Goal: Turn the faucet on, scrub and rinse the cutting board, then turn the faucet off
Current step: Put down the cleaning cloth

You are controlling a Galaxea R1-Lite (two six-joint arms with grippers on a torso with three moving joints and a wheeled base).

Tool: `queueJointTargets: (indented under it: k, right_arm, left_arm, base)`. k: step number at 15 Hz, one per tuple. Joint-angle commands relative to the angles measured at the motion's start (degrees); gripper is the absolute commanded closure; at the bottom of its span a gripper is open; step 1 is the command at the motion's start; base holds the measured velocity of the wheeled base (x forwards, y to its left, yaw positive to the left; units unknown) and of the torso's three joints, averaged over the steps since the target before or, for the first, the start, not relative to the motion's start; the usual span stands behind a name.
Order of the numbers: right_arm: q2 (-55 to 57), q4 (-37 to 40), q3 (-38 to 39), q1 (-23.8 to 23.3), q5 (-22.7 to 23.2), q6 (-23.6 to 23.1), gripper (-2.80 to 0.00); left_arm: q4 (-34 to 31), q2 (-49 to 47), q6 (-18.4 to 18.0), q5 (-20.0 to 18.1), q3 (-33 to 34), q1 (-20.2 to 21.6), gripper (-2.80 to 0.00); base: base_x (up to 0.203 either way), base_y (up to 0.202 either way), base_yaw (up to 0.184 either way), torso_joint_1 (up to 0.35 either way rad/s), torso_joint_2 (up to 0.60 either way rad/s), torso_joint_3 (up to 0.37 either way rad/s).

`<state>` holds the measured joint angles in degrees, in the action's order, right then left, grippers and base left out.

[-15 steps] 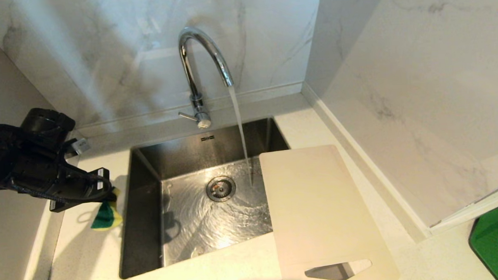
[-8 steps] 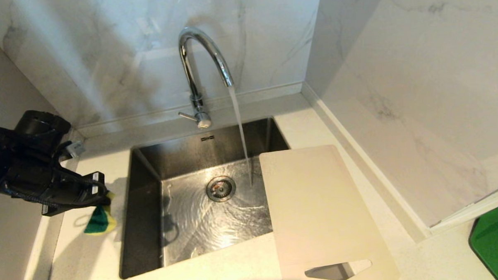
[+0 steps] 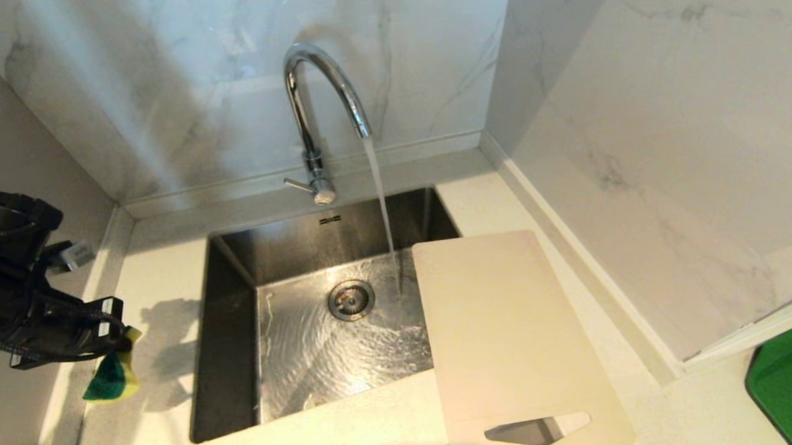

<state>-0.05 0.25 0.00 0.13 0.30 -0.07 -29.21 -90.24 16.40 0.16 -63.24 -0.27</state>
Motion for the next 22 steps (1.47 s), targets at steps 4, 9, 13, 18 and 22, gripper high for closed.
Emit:
queueJointTargets:
  k: [4,9,13,18,22]
  right_arm:
    - [0.0,0.0,0.0,0.0,0.0,0.0,0.0]
    - [0.0,0.0,0.0,0.0,0.0,0.0,0.0]
    - [0.0,0.0,0.0,0.0,0.0,-0.1,0.0]
    - [0.0,0.0,0.0,0.0,0.0,0.0,0.0]
    - [0.0,0.0,0.0,0.0,0.0,-0.1,0.0]
  left_arm:
    - [2.7,0.6,-3.8,-0.6,8.2,5.8,0.0]
    - [15.2,-7.8,-3.9,-0.8,16.4,5.4,0.0]
    - [17.0,-10.2,-3.6,-1.5,17.5,5.4,0.0]
    - [17.9,-11.0,-3.5,-1.4,17.7,5.4,-2.8]
    - [17.9,-10.0,-3.5,-1.6,18.1,5.1,-2.8]
  base:
    - [0.0,0.0,0.0,0.0,0.0,0.0]
    - [0.0,0.0,0.0,0.0,0.0,0.0]
    - [0.0,0.0,0.0,0.0,0.0,0.0]
    - [0.0,0.0,0.0,0.0,0.0,0.0]
    - [0.0,0.0,0.0,0.0,0.0,0.0]
